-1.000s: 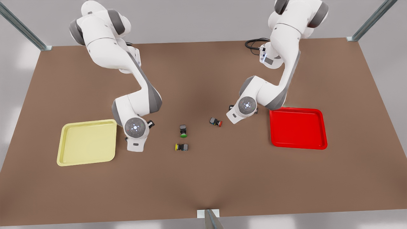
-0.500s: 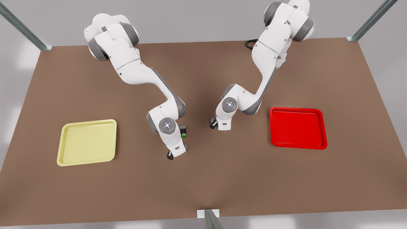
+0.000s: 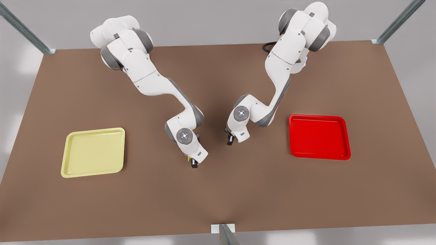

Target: Place the switches on the corresponding trays according to their colors

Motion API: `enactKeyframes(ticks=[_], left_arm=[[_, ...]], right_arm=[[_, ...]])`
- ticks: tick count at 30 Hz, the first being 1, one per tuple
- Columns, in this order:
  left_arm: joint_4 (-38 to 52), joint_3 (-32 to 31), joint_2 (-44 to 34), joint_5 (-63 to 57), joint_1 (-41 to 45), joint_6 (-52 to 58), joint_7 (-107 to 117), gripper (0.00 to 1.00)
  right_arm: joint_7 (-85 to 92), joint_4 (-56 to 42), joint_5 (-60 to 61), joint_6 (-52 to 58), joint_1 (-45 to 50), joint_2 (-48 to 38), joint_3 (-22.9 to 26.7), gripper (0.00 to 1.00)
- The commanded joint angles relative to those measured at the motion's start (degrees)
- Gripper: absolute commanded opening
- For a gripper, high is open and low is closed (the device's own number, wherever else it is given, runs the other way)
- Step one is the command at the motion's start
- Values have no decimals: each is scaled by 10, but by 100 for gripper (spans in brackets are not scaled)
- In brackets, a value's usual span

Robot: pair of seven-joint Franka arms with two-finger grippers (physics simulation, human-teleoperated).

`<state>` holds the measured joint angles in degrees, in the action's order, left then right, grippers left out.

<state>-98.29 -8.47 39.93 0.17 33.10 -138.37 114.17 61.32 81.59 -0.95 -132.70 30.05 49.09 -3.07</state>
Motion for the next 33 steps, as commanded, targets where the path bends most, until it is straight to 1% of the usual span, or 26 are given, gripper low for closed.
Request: enactKeyframes(ticks=[1, 7, 14, 15, 16, 20, 21, 24, 25, 26, 28, 31, 33], left_arm=[[0, -1, 4, -1, 0, -3, 67, 100], [-2, -10, 4, -1, 1, 22, -56, 100], [-2, -13, 9, 1, 0, 17, -62, 100], [-2, -13, 9, 1, 0, 17, -62, 100], [-1, -13, 9, 2, 0, 17, -62, 100], [1, -19, 16, 1, 0, 16, -63, 100], [1, -19, 17, 2, 0, 16, -64, 100], [1, -19, 19, 1, 1, 16, -64, 100], [1, -19, 18, 1, 0, 16, -63, 67], [1, -19, 19, 2, 1, 16, -64, 53], [1, -19, 18, 2, 0, 16, -63, 52], [1, -20, 17, 2, -1, 17, -62, 42], [1, -19, 13, 2, -1, 23, -66, 42]], right_arm=[[161, 1, 4, -5, 0, 4, 0, 100], [158, -2, 4, -5, 0, 18, 0, 100], [158, -6, 5, -5, -3, 21, 0, 100], [159, -6, 5, -5, -2, 21, 1, 86], [159, -6, 5, -5, -3, 21, 1, 78], [160, -8, 5, -2, -3, 19, 1, 72], [161, -9, 5, -1, -3, 18, 1, 69], [162, -9, 4, -1, -3, 18, 1, 54], [162, -9, 4, 0, -3, 18, 2, 51], [162, -9, 4, -1, -3, 17, 2, 48], [162, -10, 4, -1, -3, 17, 1, 45], [162, -10, 5, 0, -6, 17, 2, 37], [162, -10, 5, 0, -7, 17, 2, 36]])
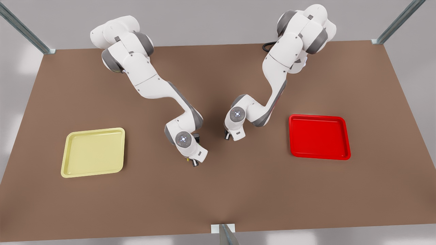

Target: Place the switches on the corresponding trays according to their colors

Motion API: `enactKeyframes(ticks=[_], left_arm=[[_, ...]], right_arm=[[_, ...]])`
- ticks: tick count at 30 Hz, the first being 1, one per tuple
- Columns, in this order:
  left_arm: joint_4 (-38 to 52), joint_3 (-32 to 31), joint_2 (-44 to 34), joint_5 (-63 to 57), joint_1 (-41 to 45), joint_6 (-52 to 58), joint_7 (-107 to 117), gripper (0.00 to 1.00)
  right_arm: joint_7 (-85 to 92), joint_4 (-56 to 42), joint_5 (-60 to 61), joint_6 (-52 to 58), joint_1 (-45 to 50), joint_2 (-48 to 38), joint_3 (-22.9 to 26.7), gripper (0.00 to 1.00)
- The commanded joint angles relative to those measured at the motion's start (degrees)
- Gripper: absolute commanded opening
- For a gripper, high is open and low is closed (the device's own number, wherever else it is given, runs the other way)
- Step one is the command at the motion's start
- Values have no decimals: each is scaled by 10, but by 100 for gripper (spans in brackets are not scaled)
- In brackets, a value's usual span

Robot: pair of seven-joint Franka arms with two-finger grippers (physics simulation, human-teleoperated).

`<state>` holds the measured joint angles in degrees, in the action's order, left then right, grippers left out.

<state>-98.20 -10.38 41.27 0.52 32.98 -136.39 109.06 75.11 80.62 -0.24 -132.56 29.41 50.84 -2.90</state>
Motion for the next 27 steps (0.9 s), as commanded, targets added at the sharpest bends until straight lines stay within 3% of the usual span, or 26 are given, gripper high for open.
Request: enactKeyframes(ticks=[1, 5, 9, 12, 18, 20, 21, 22, 25, 27], left_arm=[[0, 0, -8, -1, 0, 16, -15, 42], [1, 67, -78, -97, -5, 188, -7, 42], [-3, 82, -114, -123, -175, 187, -89, 42], [-22, 82, -116, -124, -222, 189, -140, 42], [-68, 83, -135, -173, -279, 226, -190, 44], [-74, 83, -134, -173, -279, 225, -189, 50], [-74, 82, -134, -173, -279, 225, -187, 92], [-74, 82, -134, -173, -279, 223, -183, 100], [-74, 80, -134, -174, -279, 223, -181, 100], [-74, 71, -144, -173, -279, 237, -189, 100]], right_arm=[[23, 0, -2, -1, -1, -1, 0, 36], [21, -13, -2, 26, -5, -3, 2, 36], [21, -24, -3, 60, -22, -16, 4, 36], [45, -17, -8, 115, -70, -49, 5, 36], [218, 30, -4, 175, -193, -81, 88, 36], [278, 85, -3, 173, -210, -109, 126, 36], [298, 127, 2, 167, -217, -125, 140, 36], [317, 165, 2, 150, -220, -141, 153, 36], [398, 258, 17, 45, -241, -160, 190, 36], [421, 256, 30, 19, -251, -151, 195, 36]])
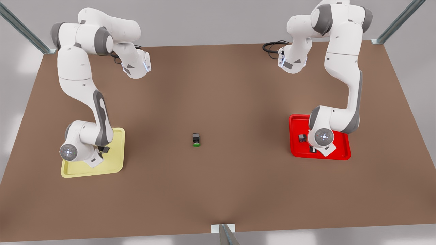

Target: Place the switches on the corresponding trays according to their colors

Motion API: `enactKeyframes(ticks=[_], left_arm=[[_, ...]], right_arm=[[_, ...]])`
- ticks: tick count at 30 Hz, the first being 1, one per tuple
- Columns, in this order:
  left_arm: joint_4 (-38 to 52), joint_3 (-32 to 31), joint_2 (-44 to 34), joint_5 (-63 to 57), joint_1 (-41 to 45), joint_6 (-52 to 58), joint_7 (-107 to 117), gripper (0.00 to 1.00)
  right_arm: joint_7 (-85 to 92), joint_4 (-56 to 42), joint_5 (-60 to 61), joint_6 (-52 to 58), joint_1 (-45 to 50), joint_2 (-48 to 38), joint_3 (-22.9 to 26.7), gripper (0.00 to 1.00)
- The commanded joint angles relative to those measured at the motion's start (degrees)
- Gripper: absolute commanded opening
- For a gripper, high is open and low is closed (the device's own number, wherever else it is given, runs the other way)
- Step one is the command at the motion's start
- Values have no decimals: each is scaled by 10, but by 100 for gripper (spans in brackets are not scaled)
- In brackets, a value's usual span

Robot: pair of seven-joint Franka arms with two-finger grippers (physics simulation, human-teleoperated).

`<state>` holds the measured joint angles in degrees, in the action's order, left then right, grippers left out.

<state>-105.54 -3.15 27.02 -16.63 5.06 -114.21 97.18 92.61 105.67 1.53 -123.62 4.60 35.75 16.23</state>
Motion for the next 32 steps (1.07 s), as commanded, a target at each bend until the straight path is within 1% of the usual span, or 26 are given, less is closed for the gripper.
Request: enactKeyframes(ticks=[1, 2, 3, 4, 5, 6, 7, 8, 9, 10, 11, 12, 13, 15, 16, 17, 18, 20, 21, 22, 23, 24, 26, 27, 32], left_arm=[[3, -7, -14, 1, -1, 28, -81, 100], [65, -20, -21, 63, 0, 96, -162, 100], [197, -20, -13, 109, 22, 245, -287, 100], [283, -20, -13, 115, 48, 336, -418, 100], [354, -20, -14, 114, 52, 404, -571, 100], [401, -19, -14, 113, 53, 440, -729, 100], [429, -19, -20, 102, 55, 461, -820, 100], [421, -19, -60, 97, 49, 465, -885, 100], [381, -19, -100, 103, 36, 456, -1012, 100], [356, -19, -121, 105, 40, 405, -1025, 100], [312, -12, -156, 133, 46, 368, -1002, 100], [293, -6, -169, 151, 48, 349, -953, 100], [293, 17, -178, 184, 49, 349, -938, 100], [300, 21, -171, 200, 47, 361, -922, 100], [309, 21, -164, 204, 45, 363, -906, 100], [320, 20, -156, 207, 45, 366, -882, 100], [321, 20, -154, 207, 46, 370, -880, 100], [321, 20, -154, 207, 43, 370, -880, 100], [321, 21, -152, 205, 43, 369, -880, 100], [321, 21, -152, 205, 43, 369, -881, 100], [320, 20, -152, 206, 45, 371, -882, 100], [319, 20, -152, 206, 47, 402, -882, 100], [320, 17, -152, 207, 49, 399, -881, 100], [320, 17, -152, 207, 50, 396, -882, 100], [322, 17, -145, 206, 47, 386, -885, 100]], right_arm=[[246, 2, 13, -73, -2, 3, 4, 40], [245, 2, 22, -73, -3, 4, 4, 100], [246, 0, 22, -72, -3, 4, 4, 100], [246, -8, 22, -68, -3, 4, 4, 100], [246, -11, 22, -66, -3, 2, 4, 100], [246, -11, 22, -61, -4, 0, 4, 100], [246, -17, 23, -44, -4, -2, 4, 100], [244, -48, 23, 1, -4, -3, 4, 100], [240, -84, 24, 47, -4, -3, 4, 100], [237, -131, 25, 110, -4, -4, 4, 100], [211, -178, 25, 166, -3, -4, 4, 100], [163, -211, 25, 203, 0, -4, 3, 100], [53, -244, 27, 251, 11, -3, 2, 100], [-338, -288, 26, 344, 47, -2, -1, 100], [-591, -330, 23, 402, 62, -2, -2, 100], [-829, -384, 23, 496, 70, -5, -14, 100], [-910, -433, 15, 562, 70, -34, -15, 100], [-912, -399, -10, 567, 53, -154, -39, 100], [-916, -400, -18, 584, 52, -164, -43, 100], [-959, -400, -15, 597, 45, -173, -51, 100], [-992, -399, -15, 601, 28, -175, -73, 100], [-1034, -394, -17, 600, 17, -175, -97, 100], [-1069, -353, -35, 569, 14, -176, -123, 100], [-1070, -353, -52, 568, 14, -175, -131, 100], [-1069, -347, -58, 556, 14, -175, -133, 100]])
